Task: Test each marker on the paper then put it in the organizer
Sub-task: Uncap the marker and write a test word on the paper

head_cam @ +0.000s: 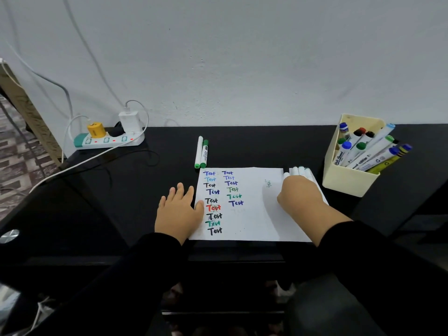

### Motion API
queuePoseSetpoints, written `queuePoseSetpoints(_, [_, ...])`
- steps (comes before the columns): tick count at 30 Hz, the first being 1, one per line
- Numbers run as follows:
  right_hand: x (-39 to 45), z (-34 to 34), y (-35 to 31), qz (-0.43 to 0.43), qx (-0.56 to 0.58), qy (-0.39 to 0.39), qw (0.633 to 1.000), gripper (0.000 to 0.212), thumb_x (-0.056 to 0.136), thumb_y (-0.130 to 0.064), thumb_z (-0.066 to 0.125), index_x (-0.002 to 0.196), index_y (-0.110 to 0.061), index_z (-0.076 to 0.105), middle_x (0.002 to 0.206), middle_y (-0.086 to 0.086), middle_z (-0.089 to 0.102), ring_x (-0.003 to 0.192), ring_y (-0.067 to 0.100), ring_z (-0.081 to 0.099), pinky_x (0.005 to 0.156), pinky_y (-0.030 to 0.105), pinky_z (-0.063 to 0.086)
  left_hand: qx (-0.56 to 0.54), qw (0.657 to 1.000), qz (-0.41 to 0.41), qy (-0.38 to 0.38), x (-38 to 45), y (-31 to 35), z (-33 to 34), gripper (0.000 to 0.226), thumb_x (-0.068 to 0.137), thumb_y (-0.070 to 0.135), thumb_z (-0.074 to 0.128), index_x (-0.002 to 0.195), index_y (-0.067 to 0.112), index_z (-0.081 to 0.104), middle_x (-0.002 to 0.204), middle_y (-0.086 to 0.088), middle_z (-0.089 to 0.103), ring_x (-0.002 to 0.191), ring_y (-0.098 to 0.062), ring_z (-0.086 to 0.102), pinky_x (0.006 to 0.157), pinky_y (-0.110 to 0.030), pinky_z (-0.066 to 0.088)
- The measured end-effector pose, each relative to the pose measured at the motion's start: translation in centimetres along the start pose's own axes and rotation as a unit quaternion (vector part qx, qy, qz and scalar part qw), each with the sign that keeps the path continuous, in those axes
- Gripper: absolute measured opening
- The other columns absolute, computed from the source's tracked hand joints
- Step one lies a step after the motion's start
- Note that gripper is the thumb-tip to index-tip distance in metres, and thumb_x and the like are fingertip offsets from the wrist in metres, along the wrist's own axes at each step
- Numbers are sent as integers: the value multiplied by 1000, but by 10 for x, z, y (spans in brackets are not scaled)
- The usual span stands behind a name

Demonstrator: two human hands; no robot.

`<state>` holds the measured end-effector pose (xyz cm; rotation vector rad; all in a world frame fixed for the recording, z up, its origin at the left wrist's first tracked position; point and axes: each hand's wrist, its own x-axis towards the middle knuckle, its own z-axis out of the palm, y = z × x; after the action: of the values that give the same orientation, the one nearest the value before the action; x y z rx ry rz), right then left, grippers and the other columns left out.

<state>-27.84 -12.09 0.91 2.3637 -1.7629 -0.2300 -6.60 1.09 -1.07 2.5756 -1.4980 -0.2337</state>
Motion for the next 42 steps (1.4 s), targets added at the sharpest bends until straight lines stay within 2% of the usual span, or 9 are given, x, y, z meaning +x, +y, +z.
queuePoseSetpoints(9, [-3, -19, 4, 11, 59, -34, 998, 45, 95, -20, 34, 137, -7, 41, 147, 13, 33, 136, 27, 29, 114, 34, 23, 3, 1000, 1, -4, -1, 0, -1, 58, 98, 45, 22, 151, 22, 12, 159, -4, 3, 146, -21, 2, 118, -39, 3])
queuePoseSetpoints(12, [-6, -33, 4, 5, 113, 8, 994, 32, 98, -21, 39, 124, -7, 50, 125, 12, 51, 112, 26, 52, 86, 30, 41, 0, 1000, 1, -6, -2, 1, -2, 58, 98, 45, 22, 151, 22, 11, 159, -3, 2, 146, -21, 1, 118, -39, 3])
queuePoseSetpoints(14, [-8, -40, 1, -16, 120, 46, 992, 26, 98, -22, 41, 118, -6, 49, 112, 12, 53, 90, 27, 56, 69, 30, 39, -2, 1000, 0, -8, -2, 1, -3, 58, 99, 45, 22, 151, 23, 11, 159, -3, 1, 146, -20, 0, 118, -39, 2])
queuePoseSetpoints(17, [-4, -48, -10, -55, 132, 96, 985, 21, 98, -21, 39, 111, -7, 48, 91, 7, 45, 73, 24, 47, 62, 31, 37, -8, 1000, 2, -10, -2, 1, -4, 58, 99, 45, 21, 151, 23, 10, 159, -3, 0, 146, -20, -1, 118, -38, 1])
queuePoseSetpoints(22, [19, -60, -39, -125, 151, 130, 972, 23, 100, -28, 37, 108, -10, 48, 86, 4, 46, 70, 22, 50, 58, 31, 40, -13, 1000, 7, -13, 0, 0, -3, 58, 99, 45, 22, 151, 22, 10, 159, -3, -1, 146, -20, -3, 117, -39, -1])
queuePoseSetpoints(27, [56, -65, -69, -257, 135, 106, 951, 27, 98, -23, 40, 124, -15, 47, 113, 8, 52, 89, 21, 51, 72, 33, 47, -24, 1000, 2, -1, 3, -1, -2, 58, 98, 45, 25, 150, 24, 12, 159, -1, -1, 146, -18, -3, 117, -38, -2])
queuePoseSetpoints(30, [82, -60, -88, -332, 95, 84, 935, 47, 97, -13, 42, 142, -22, 36, 132, 6, 44, 115, 25, 47, 90, 38, 47, -39, 999, -4, 4, 5, -2, 0, 59, 97, 46, 28, 150, 25, 13, 159, 1, 0, 146, -16, -4, 116, -38, -3])
queuePoseSetpoints(34, [103, -52, -106, -396, 36, 97, 913, 69, 90, 0, 50, 148, -26, 25, 150, 3, 30, 123, 25, 41, 94, 36, 45, -50, 999, -10, 12, 5, -1, 2, 59, 96, 46, 30, 150, 25, 14, 159, 2, 0, 145, -14, -5, 116, -37, -4])
queuePoseSetpoints(42, [110, -47, -126, -440, 62, 117, 888, 44, 89, -1, 51, 129, -17, 46, 126, 4, 48, 110, 23, 46, 86, 37, 46, -62, 998, -15, 16, 6, -1, 1, 59, 96, 44, 32, 149, 25, 16, 158, 3, 2, 145, -13, -5, 116, -36, -6])
